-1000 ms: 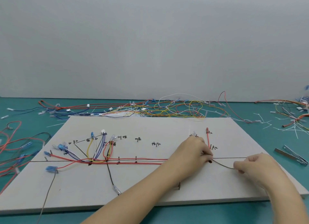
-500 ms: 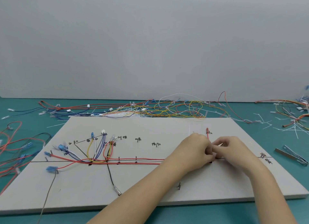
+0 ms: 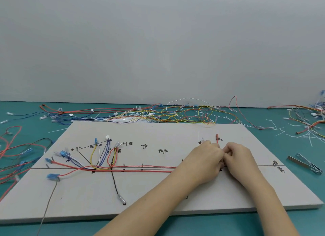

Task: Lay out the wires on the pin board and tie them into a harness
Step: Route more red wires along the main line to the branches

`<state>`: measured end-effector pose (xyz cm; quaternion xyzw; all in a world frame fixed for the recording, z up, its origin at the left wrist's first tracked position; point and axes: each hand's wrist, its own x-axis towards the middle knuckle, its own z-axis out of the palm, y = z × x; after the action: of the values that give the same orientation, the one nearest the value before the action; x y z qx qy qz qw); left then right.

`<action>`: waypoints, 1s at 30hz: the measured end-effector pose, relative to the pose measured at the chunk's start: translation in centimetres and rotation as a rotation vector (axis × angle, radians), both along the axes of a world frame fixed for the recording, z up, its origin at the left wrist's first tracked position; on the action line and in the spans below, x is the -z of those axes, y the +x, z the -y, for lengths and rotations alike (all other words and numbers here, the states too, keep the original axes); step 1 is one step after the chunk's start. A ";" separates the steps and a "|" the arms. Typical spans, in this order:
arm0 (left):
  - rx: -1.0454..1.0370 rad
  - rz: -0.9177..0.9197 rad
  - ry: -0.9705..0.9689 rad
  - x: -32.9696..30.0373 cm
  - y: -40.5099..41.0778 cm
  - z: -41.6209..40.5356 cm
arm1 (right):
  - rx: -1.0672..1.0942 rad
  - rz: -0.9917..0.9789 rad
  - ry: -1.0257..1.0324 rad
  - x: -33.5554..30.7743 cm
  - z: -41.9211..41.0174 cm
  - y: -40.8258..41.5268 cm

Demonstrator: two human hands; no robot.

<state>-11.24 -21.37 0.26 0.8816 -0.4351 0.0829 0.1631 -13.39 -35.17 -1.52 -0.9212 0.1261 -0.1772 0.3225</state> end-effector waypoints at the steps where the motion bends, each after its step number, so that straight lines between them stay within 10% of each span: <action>1: 0.003 0.000 0.003 0.0 0.1 0.0 | 0.008 0.009 0.001 0.1 0.0 0.0; 30: -0.101 -0.145 -0.184 0.3 1.7 -1.8 | 0.214 -0.006 0.120 -1.6 2.2 -0.3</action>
<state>-9.59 -19.55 -0.06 0.8874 -0.3676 0.0664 0.2701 -13.70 -37.40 0.13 -0.8821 0.2349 -0.2000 0.3559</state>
